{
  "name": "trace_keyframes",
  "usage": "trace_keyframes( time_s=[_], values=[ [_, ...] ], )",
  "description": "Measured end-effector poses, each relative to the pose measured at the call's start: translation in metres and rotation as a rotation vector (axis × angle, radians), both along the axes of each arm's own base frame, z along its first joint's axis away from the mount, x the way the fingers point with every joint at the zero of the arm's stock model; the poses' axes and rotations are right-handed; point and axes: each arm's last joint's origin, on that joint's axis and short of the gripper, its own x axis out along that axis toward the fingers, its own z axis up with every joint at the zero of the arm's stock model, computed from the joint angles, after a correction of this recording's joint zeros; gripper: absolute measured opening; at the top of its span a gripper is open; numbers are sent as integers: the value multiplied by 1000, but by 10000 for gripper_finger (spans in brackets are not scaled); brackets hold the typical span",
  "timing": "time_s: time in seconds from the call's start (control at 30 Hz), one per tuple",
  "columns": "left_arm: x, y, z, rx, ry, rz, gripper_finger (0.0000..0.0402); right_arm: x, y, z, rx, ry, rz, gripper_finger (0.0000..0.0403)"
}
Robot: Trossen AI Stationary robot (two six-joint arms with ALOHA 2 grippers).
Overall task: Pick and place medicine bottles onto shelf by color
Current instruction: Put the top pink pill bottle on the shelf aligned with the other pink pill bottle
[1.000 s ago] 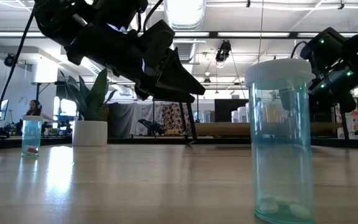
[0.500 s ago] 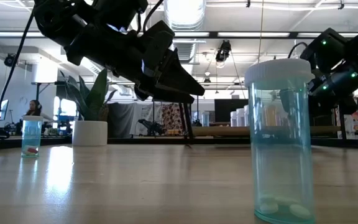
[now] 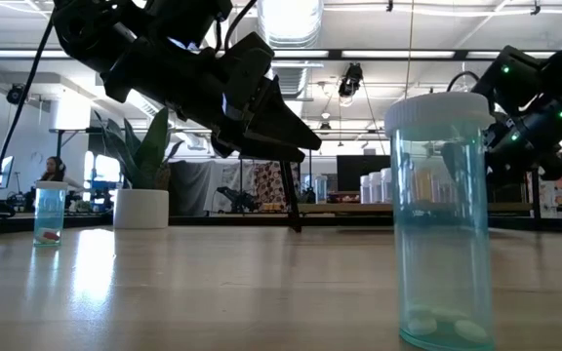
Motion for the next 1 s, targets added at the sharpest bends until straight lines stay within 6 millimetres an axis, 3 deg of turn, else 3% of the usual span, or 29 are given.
trace_keyframes(
  time_s=[0.5, 0.7, 1.0],
  values=[
    [0, 0, 0, -1, 1, 0, 278, 3, 7, 2, 55, -5, 56, 8],
    [0, 0, 0, -2, 1, 0, 278, 13, 7, 26, 125, 32, 99, 8],
    [0, 0, 0, -2, 0, 1, 278, 22, 7, 80, 222, 139, 208, 9]
  ],
)
